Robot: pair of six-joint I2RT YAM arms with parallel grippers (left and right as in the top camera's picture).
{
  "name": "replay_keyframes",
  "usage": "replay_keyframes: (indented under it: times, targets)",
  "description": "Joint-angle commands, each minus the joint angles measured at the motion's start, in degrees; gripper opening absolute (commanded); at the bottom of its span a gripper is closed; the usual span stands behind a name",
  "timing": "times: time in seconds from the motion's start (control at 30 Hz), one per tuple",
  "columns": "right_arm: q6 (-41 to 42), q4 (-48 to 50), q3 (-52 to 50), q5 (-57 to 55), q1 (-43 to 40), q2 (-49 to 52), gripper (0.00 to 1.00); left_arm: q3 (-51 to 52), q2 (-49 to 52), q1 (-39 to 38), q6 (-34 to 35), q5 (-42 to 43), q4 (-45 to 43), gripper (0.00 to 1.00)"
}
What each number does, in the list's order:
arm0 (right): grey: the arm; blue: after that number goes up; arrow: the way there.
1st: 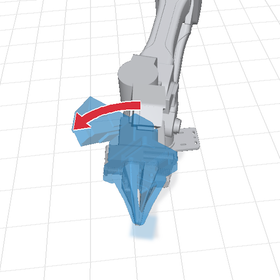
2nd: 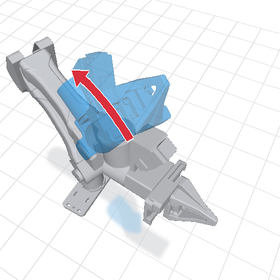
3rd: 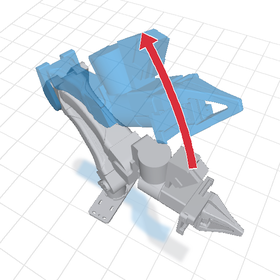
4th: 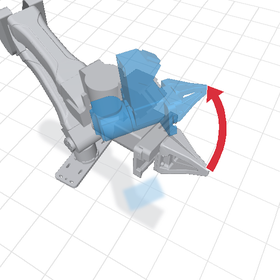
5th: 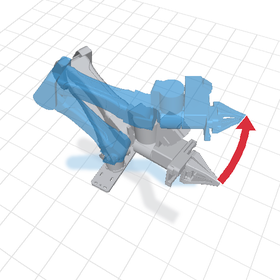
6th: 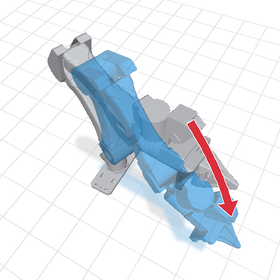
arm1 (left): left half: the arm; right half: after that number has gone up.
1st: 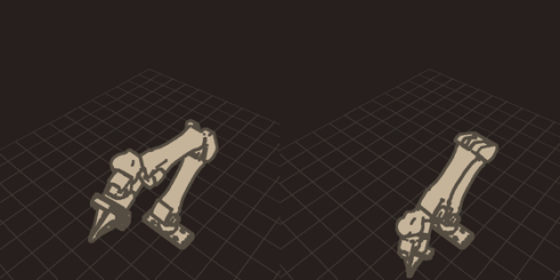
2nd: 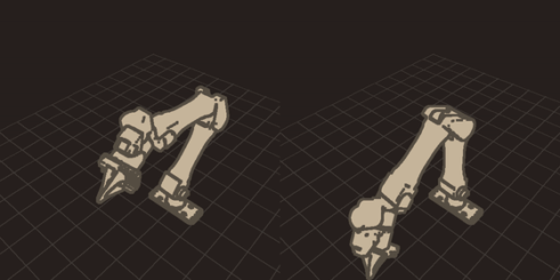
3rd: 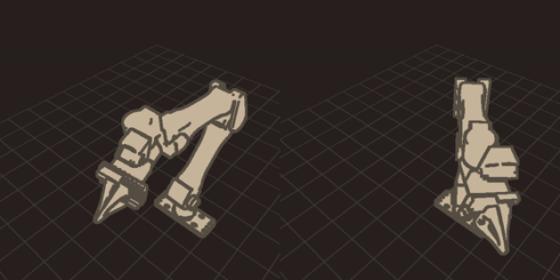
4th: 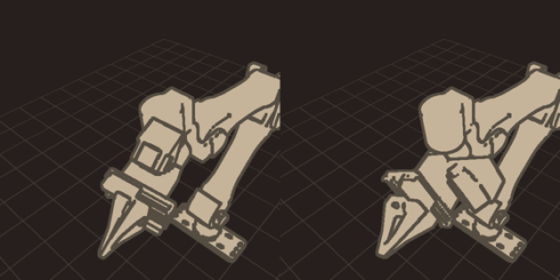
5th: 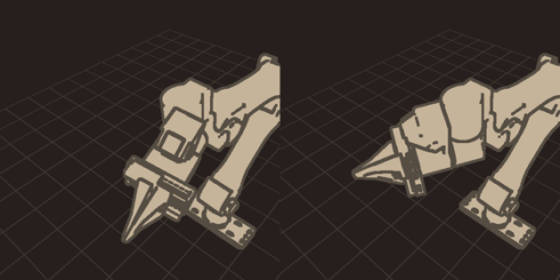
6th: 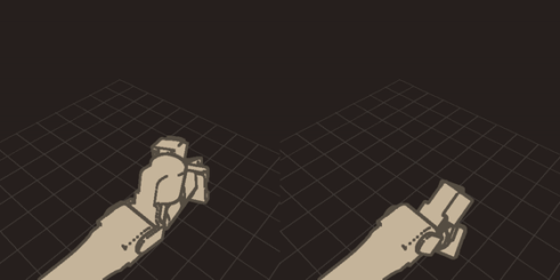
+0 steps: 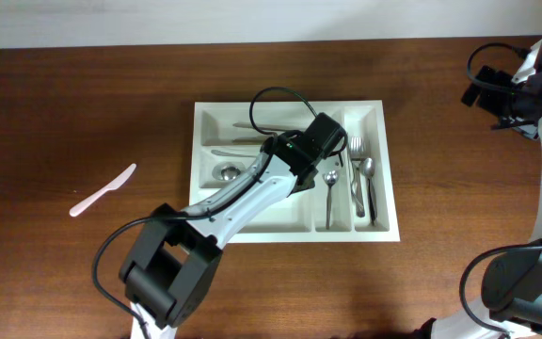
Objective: Pack container
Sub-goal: 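Lift the spoon and carry it over the tray with the left gripper, then place the spoon beside the first spoon and open the left gripper, then move the left gripper to the pink plastic knife and grasp it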
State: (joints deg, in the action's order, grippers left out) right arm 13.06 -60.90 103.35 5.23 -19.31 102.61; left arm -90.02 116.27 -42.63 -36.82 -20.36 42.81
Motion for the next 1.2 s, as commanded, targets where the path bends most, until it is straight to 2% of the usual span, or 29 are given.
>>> replay_keyframes:
  times: [0.0,0.1,0.13,0.2,0.33,0.5,0.63,0.7,0.73,0.83,0.93,0.97,1.07,1.17]
  targets:
    - [-0.1,0.2,1.1,0.1,-0.2,-0.3,0.99,0.4,0.6,0.0,2.7,-1.5,-0.2,0.02]
    - [-0.1,0.2,1.1,0.1,-0.2,-0.3,0.99,0.4,0.6,0.0,4.5,-1.5,0.1,0.02]
    - [-0.1,0.2,1.1,0.1,-0.2,-0.3,0.99,0.4,0.6,0.0,5.1,-1.5,0.3,0.06]
    - [-0.1,0.2,1.1,0.1,-0.2,-0.3,0.99,0.4,0.6,0.0,6.2,-2.3,0.9,0.26]
    - [-0.1,0.2,1.1,0.1,-0.2,-0.3,0.99,-0.3,-0.1,0.0,7.4,-7.9,3.8,0.49]
    - [-0.1,0.2,1.1,0.1,-0.2,-0.3,0.99,-3.2,-6.3,0.8,7.6,-9.1,9.3,0.64]
    - [-0.1,0.2,1.1,0.1,-0.2,-0.3,0.99,-4.0,-16.7,2.8,7.6,-9.1,12.3,0.84]
    - [-0.1,0.2,1.1,0.1,-0.2,-0.3,0.99,-4.0,-21.8,5.0,7.7,-9.0,14.3,0.87]
    - [-0.1,0.2,1.1,0.1,-0.2,-0.3,0.99,-4.0,-24.2,6.4,7.7,-9.0,15.8,0.92]
    - [-0.1,0.2,1.1,0.1,-0.2,-0.3,0.99,-3.9,-29.5,12.5,7.7,-6.4,21.1,0.92]
    - [-0.1,0.2,1.1,0.1,-0.2,-0.3,0.99,-3.6,-31.3,21.4,9.2,-0.2,26.6,0.89]
    - [-0.1,0.2,1.1,0.1,-0.2,-0.3,0.99,-3.3,-31.2,24.0,10.7,1.0,27.6,0.81]
    - [-0.1,0.2,1.1,0.1,-0.2,-0.3,0.99,-0.3,-30.2,32.3,14.1,3.2,28.5,0.8]
    - [-0.1,0.2,1.1,0.1,-0.2,-0.3,0.99,4.7,-28.0,39.0,14.3,3.1,27.5,0.8]
